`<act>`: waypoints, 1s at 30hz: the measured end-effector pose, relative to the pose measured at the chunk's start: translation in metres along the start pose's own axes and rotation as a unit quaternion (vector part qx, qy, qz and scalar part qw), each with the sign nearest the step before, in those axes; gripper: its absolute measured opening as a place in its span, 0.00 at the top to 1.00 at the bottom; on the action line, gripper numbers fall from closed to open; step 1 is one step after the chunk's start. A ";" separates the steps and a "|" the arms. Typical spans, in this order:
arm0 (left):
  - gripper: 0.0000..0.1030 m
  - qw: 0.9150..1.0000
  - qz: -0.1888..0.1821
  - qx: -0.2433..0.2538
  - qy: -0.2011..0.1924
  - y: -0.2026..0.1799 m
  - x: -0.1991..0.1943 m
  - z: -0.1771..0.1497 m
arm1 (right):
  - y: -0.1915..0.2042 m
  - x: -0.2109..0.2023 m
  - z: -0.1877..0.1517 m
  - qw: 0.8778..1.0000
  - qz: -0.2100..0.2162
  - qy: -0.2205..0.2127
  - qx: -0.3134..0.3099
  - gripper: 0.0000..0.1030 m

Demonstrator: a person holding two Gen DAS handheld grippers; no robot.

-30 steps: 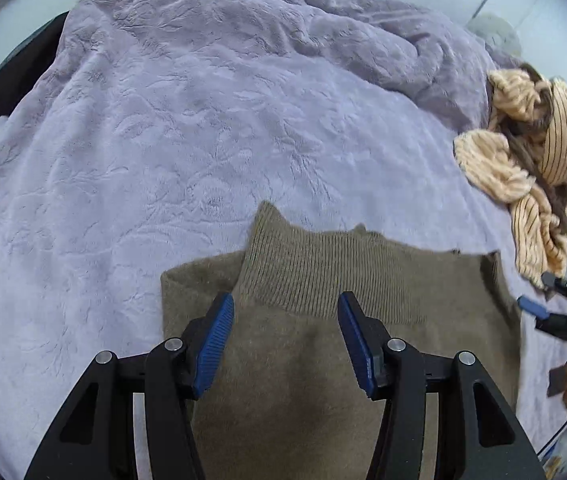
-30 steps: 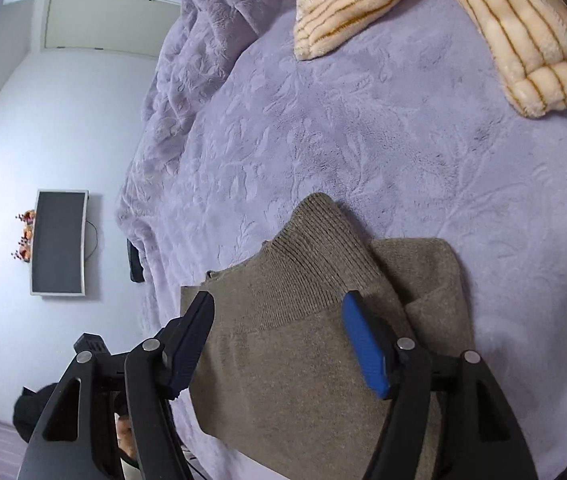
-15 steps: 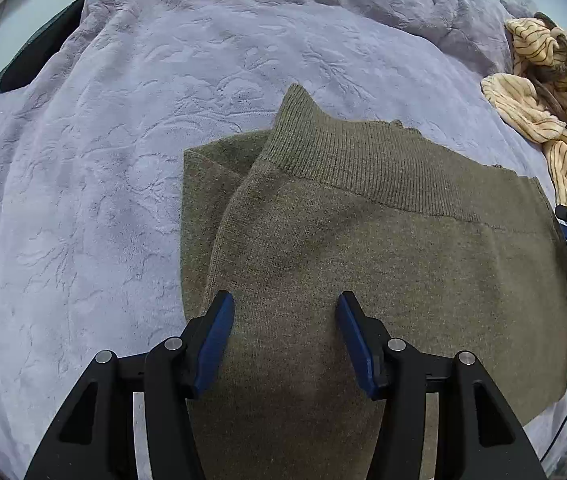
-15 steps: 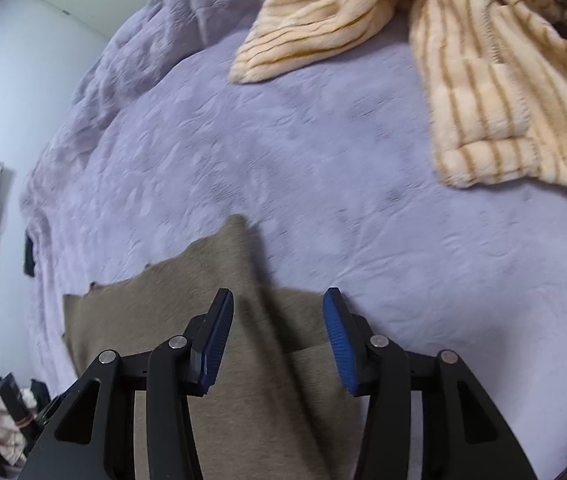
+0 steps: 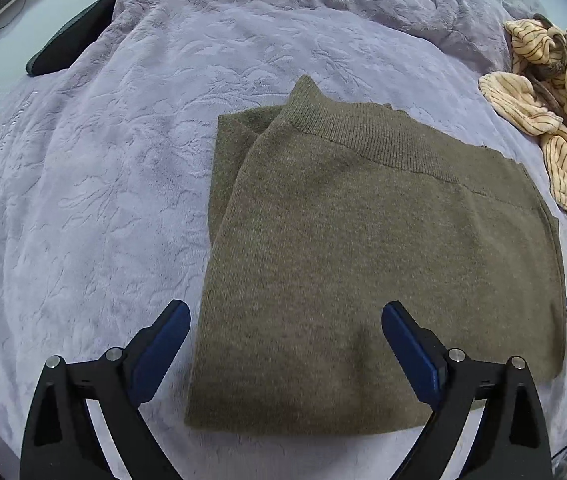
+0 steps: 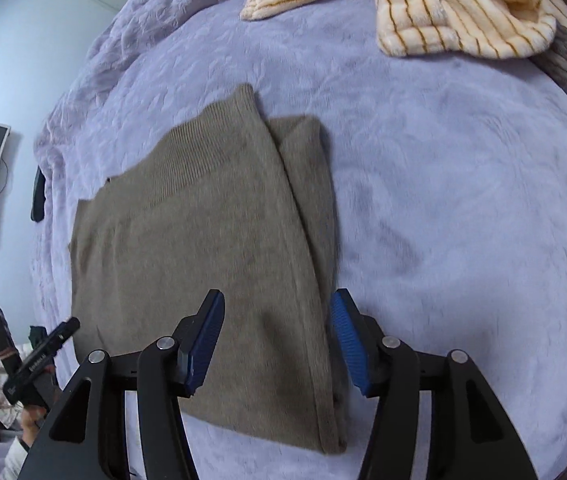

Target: Fold small clothes

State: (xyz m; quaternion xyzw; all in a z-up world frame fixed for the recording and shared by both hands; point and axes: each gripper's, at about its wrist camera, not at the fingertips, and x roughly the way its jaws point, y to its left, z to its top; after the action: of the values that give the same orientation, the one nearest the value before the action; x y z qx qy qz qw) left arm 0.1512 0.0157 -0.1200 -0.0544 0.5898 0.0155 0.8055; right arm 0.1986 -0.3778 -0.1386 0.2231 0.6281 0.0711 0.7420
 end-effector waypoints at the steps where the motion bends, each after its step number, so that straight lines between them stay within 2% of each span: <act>1: 0.06 1.000 0.003 0.001 0.008 0.000 0.000 -0.006 | 0.000 0.000 -0.011 1.000 -0.007 0.005 -0.004 0.42; 5: 0.06 0.999 0.003 -0.014 0.046 0.005 0.003 -0.028 | -0.004 0.002 -0.046 0.999 -0.025 0.035 0.001 0.38; 7: 0.06 0.998 0.012 -0.015 0.054 0.007 0.000 -0.039 | -0.004 0.004 -0.057 0.998 -0.037 0.045 0.003 0.35; 9: 0.06 0.998 0.006 -0.026 0.064 0.010 -0.005 -0.048 | -0.001 0.002 -0.067 0.998 -0.047 0.050 0.001 0.34; 13: 0.06 0.996 0.003 -0.045 0.071 0.013 -0.016 -0.061 | 0.006 -0.004 -0.080 0.998 -0.037 0.057 0.001 0.29; 18: 0.06 0.995 0.005 -0.059 0.085 0.012 -0.028 -0.074 | 0.028 -0.008 -0.092 0.997 -0.040 0.063 -0.032 0.28; 21: 0.06 0.995 0.012 -0.054 0.083 0.012 -0.038 -0.081 | 0.044 -0.011 -0.097 0.997 -0.022 0.063 -0.038 0.27; 22: 0.06 0.995 0.009 -0.052 0.085 0.011 -0.040 -0.083 | 0.048 -0.011 -0.098 0.997 -0.018 0.064 -0.041 0.23; 24: 0.06 0.995 -0.002 -0.047 0.094 0.009 -0.041 -0.085 | 0.058 -0.012 -0.104 0.997 -0.011 0.064 -0.050 0.23; 27: 0.06 0.994 -0.042 -0.033 0.098 0.007 -0.043 -0.090 | 0.075 -0.010 -0.111 0.995 -0.009 0.071 -0.064 0.23; 30: 0.06 0.994 -0.050 -0.028 0.095 0.005 -0.042 -0.092 | 0.086 -0.006 -0.122 0.994 -0.010 0.081 -0.072 0.22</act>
State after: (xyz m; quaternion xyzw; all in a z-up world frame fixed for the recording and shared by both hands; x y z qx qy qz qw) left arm 0.0507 0.0125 -0.1074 -0.1076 0.6598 -0.0134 0.7436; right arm 0.0948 -0.2741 -0.1111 0.1563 0.6818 0.1268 0.7033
